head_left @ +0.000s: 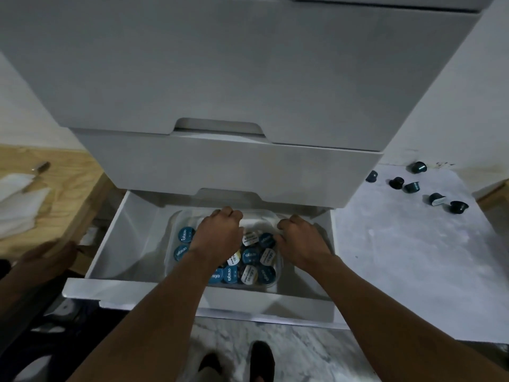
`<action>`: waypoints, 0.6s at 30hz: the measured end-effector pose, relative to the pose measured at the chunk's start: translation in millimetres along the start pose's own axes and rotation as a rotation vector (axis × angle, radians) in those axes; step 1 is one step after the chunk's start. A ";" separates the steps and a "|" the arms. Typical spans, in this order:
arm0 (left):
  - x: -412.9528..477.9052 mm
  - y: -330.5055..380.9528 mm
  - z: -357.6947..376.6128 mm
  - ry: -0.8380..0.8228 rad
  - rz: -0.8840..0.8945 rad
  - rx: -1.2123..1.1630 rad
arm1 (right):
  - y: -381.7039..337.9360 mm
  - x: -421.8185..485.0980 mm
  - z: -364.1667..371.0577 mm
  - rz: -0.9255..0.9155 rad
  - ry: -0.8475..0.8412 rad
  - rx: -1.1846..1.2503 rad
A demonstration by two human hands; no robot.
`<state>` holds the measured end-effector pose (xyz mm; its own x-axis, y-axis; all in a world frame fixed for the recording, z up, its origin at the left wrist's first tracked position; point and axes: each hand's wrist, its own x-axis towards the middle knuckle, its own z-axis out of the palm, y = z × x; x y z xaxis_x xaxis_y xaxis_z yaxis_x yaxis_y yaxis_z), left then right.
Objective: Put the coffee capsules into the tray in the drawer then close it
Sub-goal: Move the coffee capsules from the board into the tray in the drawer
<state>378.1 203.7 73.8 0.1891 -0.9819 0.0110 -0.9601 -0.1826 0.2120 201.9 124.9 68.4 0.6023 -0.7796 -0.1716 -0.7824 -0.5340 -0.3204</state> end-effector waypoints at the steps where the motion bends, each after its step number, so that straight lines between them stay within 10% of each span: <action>1: -3.1 1.9 -4.2 0.011 -0.009 0.008 | 0.5 -3.2 -2.9 -0.006 0.009 -0.016; 18: -37.0 151.7 -46.6 0.299 0.407 -0.052 | 68.0 -138.0 -72.7 0.178 0.491 0.002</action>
<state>235.0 214.7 151.0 -0.1405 -0.9139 0.3808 -0.9581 0.2225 0.1804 54.0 172.4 138.0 0.3146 -0.9200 0.2338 -0.8653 -0.3792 -0.3278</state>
